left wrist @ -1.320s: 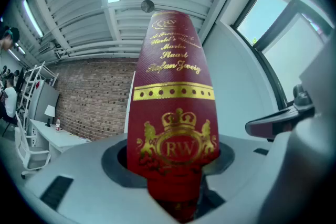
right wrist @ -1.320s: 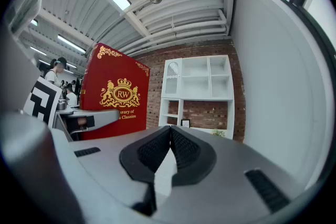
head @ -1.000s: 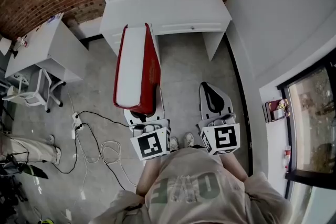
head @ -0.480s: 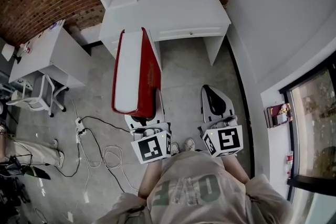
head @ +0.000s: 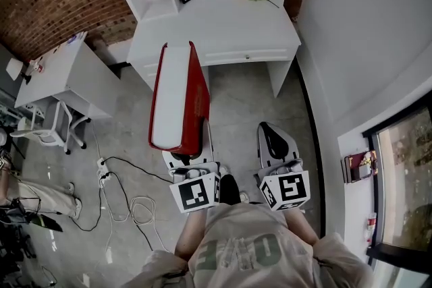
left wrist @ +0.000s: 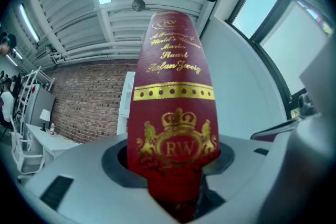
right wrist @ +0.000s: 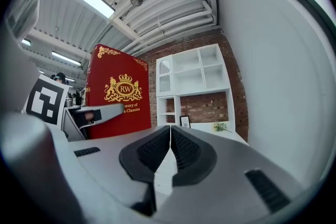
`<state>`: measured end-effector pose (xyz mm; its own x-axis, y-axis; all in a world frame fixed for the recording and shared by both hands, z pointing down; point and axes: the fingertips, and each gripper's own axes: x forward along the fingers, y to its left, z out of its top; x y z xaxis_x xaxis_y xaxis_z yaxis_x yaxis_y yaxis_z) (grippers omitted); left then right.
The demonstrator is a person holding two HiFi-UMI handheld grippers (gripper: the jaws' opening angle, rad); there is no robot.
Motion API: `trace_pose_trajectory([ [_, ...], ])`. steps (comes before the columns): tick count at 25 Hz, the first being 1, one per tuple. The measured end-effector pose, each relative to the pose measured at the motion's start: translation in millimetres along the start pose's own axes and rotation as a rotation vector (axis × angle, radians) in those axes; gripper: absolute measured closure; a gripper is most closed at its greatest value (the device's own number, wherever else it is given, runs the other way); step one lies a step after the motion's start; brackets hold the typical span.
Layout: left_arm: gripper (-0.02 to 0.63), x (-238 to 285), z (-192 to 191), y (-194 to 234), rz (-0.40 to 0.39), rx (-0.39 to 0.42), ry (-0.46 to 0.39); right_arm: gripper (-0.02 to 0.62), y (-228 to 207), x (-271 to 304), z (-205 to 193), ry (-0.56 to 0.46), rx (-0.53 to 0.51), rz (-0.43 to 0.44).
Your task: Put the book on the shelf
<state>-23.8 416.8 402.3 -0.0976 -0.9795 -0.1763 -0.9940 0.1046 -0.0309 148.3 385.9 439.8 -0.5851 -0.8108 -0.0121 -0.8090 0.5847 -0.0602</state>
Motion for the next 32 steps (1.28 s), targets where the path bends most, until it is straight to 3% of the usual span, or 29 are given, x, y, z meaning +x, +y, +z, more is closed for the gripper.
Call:
trace_pose_trajectory([
  [8,0.367,81,-28,19,-0.004,-0.035,-0.030,0.580,-30,68,-14,-0.007,-0.032,-0.031],
  [16,0.367,266,-49,56,-0.091,-0.034,-0.068,0.580,-73,255,-10,-0.003,-0.057,-0.073],
  [23,0.367,435,-43,104,-0.151,-0.070,-0.109,0.580,-107,430,39,-0.050,-0.082,-0.135],
  [32,0.367,563,-70,113,-0.239,-0.114,-0.073,0.580,-145,555,47,-0.025,-0.163,-0.192],
])
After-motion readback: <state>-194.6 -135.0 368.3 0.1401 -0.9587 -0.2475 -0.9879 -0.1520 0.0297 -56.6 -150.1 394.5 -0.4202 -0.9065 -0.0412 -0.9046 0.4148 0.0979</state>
